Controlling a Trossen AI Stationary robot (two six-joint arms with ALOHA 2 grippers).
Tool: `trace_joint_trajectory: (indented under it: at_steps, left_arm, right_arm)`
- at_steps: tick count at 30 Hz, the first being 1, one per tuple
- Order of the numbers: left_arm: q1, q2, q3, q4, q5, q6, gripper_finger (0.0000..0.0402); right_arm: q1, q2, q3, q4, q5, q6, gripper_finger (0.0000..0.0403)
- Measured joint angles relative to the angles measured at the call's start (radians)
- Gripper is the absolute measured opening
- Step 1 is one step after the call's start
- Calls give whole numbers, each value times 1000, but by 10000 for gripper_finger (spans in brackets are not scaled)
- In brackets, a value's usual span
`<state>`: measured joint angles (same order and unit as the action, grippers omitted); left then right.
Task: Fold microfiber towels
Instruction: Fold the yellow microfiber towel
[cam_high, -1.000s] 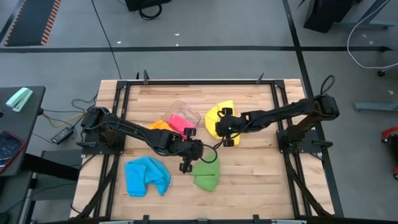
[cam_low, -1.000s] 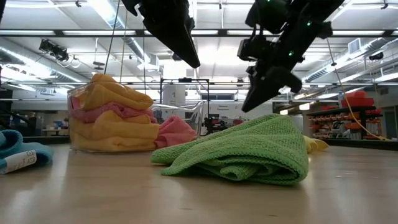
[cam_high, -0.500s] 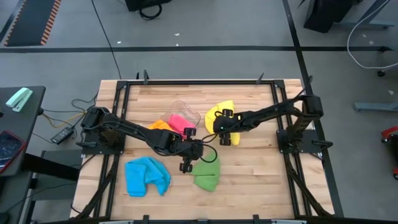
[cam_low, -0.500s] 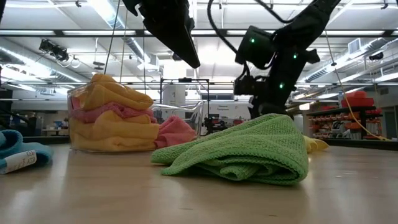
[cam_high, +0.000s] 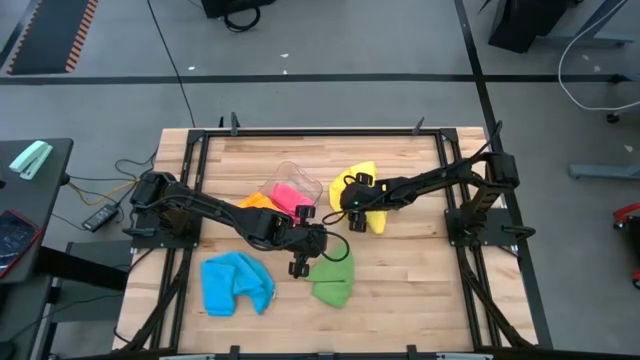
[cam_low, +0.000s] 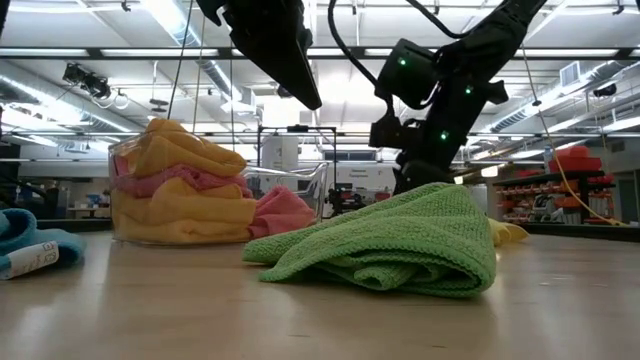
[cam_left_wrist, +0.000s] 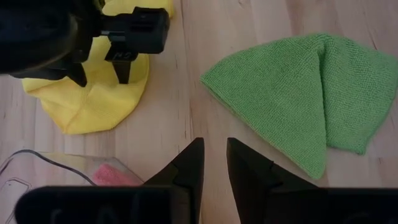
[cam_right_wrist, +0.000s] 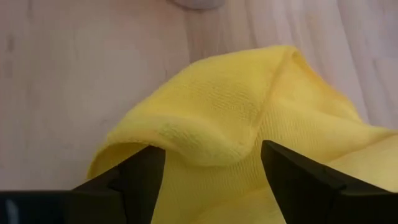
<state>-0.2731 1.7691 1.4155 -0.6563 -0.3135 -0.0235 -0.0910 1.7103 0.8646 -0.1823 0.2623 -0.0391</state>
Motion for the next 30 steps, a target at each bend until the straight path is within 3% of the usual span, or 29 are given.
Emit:
trace_joint_trajectory:
  at_steps: [5,9,13,21,26,30]
  left_arm:
    - [0,0,0,0,0,0,75]
    - [0,0,0,0,0,0,74]
    - [0,0,0,0,0,0,77]
    - [0,0,0,0,0,0,75]
    - [0,0,0,-5,0,0,75]
    - [0,0,0,-9,0,0,79]
  right_arm:
    - [-6,0,0,34,-2,-82,262]
    - [-8,0,0,73,-16,-150,229]
    - [-8,0,0,73,-41,-191,171]
    - [-13,0,0,69,-63,-264,17]
    - [11,-23,0,17,-61,-300,9]
    - [67,-117,29,-98,-39,-269,8]
